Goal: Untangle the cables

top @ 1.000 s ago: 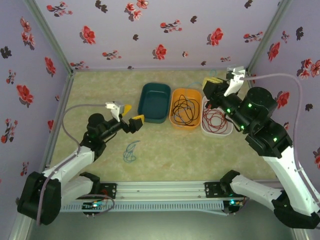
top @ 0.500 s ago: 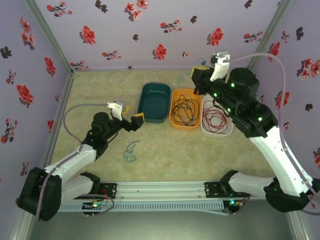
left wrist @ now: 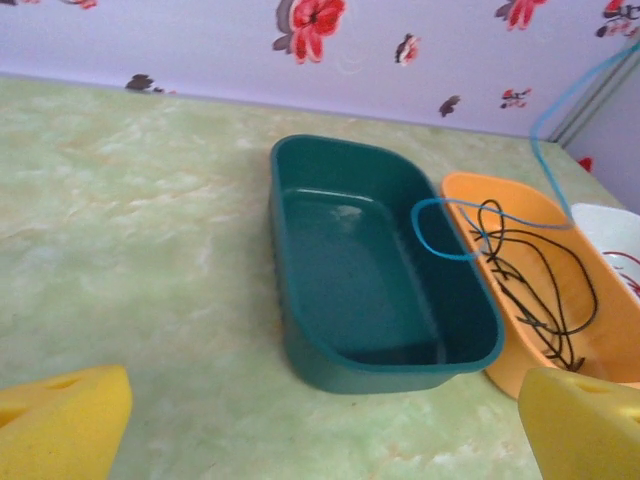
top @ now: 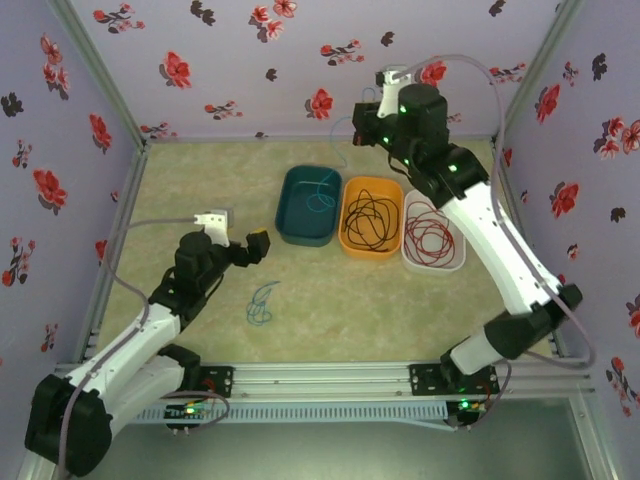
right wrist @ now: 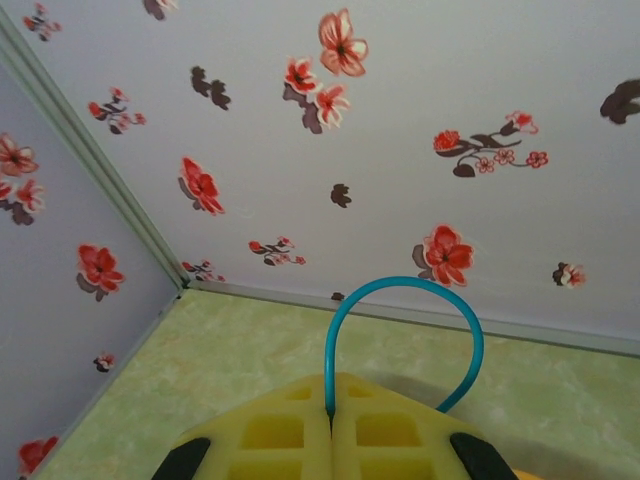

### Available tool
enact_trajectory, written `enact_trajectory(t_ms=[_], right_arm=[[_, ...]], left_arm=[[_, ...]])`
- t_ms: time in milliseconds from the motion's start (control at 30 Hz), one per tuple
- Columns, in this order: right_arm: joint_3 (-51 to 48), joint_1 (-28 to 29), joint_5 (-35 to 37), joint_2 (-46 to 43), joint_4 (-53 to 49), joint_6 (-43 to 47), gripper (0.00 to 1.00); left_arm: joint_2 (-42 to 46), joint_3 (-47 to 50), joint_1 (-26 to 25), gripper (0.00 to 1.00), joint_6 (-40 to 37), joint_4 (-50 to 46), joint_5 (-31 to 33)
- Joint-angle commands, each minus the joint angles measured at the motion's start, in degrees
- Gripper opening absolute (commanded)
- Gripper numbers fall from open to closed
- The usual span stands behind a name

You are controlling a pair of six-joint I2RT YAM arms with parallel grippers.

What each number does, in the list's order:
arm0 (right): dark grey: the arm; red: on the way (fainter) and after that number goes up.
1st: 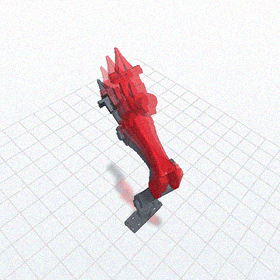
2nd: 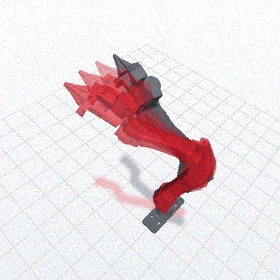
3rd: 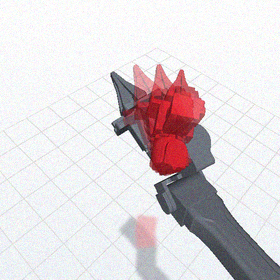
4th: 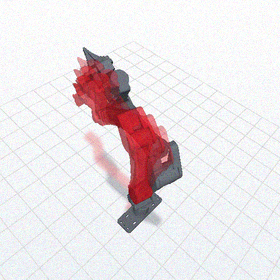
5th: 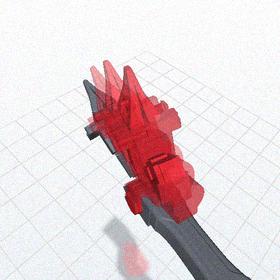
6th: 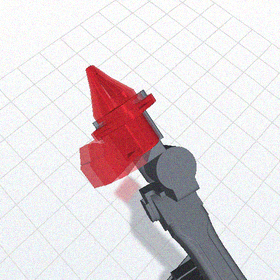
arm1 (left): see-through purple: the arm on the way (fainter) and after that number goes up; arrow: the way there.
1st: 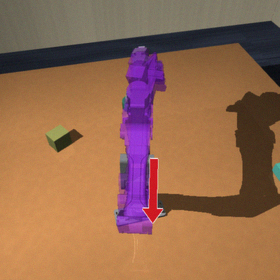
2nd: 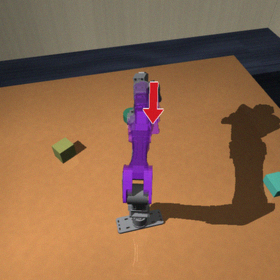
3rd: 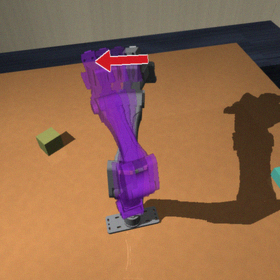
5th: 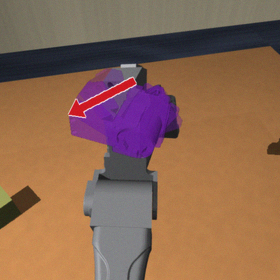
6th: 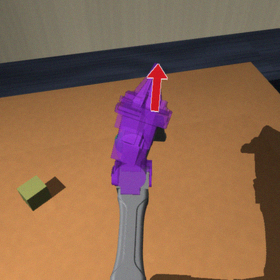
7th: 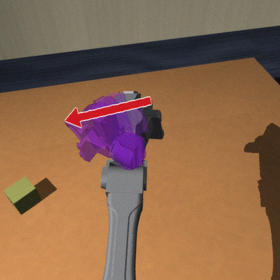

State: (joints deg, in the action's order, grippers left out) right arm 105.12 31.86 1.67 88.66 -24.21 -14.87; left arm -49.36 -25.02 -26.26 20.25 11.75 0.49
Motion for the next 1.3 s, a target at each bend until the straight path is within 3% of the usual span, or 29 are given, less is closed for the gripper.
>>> enact_trajectory(t_ms=[0,267,500,833,1100,1267], right_arm=[[4.1,-1.6,-3.7,4.7,3.6,-2.7,0.0],[4.6,-2.6,-5.8,14.0,5.2,-5.2,0.0],[2.7,-2.4,-12.0,20.2,5.2,-8.7,0.0],[0.0,-1.1,-11.2,26.7,0.0,-13.6,0.0],[2.6,1.5,-10.0,32.4,-6.8,-12.5,0.0],[6.4,3.1,-7.1,36.4,-12.1,-10.2,0.15]], left_arm=[[2.0,1.4,-0.2,1.0,1.2,-4.6,3.7],[3.8,2.3,-0.2,1.0,2.2,-6.0,4.7],[2.3,1.0,-0.2,1.0,3.1,-7.5,5.9],[0.8,-0.9,-0.1,1.0,5.5,-10.0,5.9],[-0.7,-3.0,0.0,1.0,7.9,-13.3,6.0],[-1.8,-4.4,0.0,1.0,8.8,-16.0,5.9]])
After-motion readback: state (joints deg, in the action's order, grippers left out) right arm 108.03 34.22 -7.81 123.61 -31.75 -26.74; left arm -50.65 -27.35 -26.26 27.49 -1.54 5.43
